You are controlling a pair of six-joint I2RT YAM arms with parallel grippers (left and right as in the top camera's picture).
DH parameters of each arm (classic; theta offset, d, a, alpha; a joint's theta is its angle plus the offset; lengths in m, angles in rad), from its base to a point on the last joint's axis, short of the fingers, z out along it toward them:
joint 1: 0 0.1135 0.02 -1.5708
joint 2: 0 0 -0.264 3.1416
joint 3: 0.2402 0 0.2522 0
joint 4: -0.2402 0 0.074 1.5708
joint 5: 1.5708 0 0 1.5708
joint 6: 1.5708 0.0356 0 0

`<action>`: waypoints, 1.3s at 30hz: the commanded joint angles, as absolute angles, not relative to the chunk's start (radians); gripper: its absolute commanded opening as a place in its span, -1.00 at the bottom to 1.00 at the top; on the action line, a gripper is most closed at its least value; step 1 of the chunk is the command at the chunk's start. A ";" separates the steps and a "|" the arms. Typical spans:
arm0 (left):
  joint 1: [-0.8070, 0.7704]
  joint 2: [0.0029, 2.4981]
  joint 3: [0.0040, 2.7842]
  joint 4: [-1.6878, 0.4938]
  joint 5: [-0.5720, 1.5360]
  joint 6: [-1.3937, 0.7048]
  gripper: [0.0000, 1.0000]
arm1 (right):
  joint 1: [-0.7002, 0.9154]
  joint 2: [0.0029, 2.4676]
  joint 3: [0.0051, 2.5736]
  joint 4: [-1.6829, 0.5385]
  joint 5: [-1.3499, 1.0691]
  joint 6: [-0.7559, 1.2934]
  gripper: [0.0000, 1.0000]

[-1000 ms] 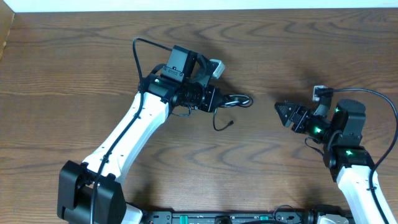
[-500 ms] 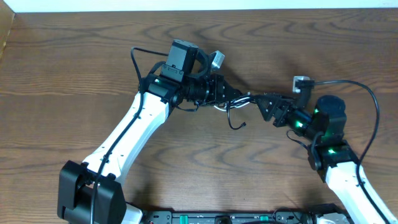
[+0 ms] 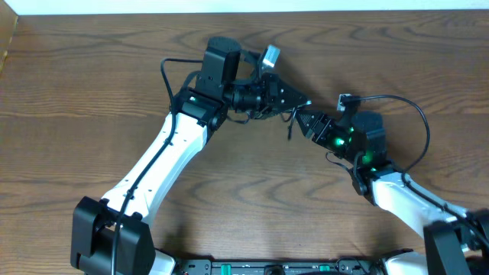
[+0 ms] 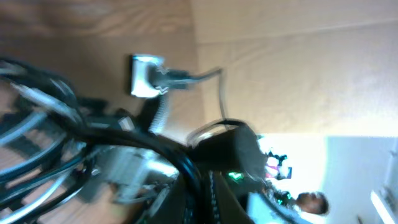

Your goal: Untangle cables

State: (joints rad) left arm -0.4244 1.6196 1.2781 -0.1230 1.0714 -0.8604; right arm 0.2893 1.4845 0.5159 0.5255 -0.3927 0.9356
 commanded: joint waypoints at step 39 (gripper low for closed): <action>-0.314 1.607 1.296 0.219 1.224 -1.067 -0.85 | 0.133 1.320 0.529 0.554 -0.447 0.998 0.02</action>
State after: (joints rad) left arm -0.2829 1.6196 1.2789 0.2138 1.2057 -1.0920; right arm 0.1139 1.3266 0.5217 0.5327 -0.5018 0.9806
